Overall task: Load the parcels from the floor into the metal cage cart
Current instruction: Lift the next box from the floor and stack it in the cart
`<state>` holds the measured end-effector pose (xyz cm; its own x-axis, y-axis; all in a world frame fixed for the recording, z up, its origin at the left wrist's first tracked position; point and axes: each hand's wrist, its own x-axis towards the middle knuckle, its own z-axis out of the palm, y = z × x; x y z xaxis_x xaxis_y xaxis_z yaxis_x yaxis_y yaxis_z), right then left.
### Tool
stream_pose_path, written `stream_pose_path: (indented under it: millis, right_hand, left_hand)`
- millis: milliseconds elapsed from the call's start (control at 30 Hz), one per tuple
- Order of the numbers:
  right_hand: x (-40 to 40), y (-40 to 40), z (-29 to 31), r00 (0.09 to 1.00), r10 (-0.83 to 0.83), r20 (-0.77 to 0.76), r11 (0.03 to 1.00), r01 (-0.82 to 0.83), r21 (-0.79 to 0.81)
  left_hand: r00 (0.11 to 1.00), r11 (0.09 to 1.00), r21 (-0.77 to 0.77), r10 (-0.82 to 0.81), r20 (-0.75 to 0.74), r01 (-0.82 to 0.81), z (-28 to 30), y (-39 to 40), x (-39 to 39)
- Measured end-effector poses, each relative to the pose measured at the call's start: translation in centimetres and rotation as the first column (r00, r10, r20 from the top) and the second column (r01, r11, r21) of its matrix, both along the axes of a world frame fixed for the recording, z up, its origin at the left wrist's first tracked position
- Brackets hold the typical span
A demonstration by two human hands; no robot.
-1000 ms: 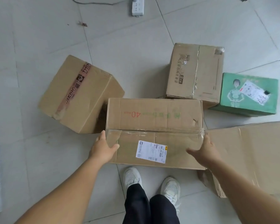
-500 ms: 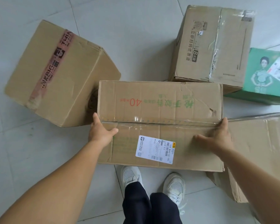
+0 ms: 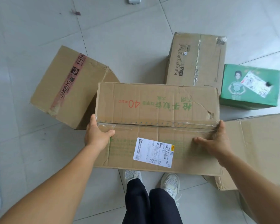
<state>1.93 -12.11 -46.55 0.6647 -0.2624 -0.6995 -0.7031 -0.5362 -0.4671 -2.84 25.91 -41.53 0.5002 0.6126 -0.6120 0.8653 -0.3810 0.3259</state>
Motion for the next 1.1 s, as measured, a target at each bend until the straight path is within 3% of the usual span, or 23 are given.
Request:
stream_pose_path:
  millis: [167,367,567,867,1100]
  right_hand:
    - [0.4,-2.3,6.1,0.996,-0.045,0.075,0.995,0.038,0.095]
    - [0.4,-2.9,18.0,0.983,-0.101,0.152,0.993,0.091,0.073]
    - [-1.0,-4.0,28.6,0.935,-0.188,0.3,0.982,0.18,0.051]
    - [-7.2,-7.9,41.8,0.828,-0.355,0.433,0.91,0.412,-0.042]
    - [-15.2,-11.7,51.1,0.669,-0.482,0.566,0.8,0.6,-0.027]
  left_hand:
    - [0.996,1.0,-0.006,-0.018,0.088,0.019,8.5,-1.3,1.1]
    - [0.975,0.997,-0.029,-0.063,0.213,0.071,18.9,-2.9,2.8]
    - [0.926,0.976,0.021,-0.211,0.313,0.215,27.5,-4.5,5.2]
    - [0.758,0.887,0.038,-0.415,0.503,0.461,39.2,-9.8,8.1]
    - [0.547,0.748,0.068,-0.542,0.638,0.66,47.1,-15.7,8.4]
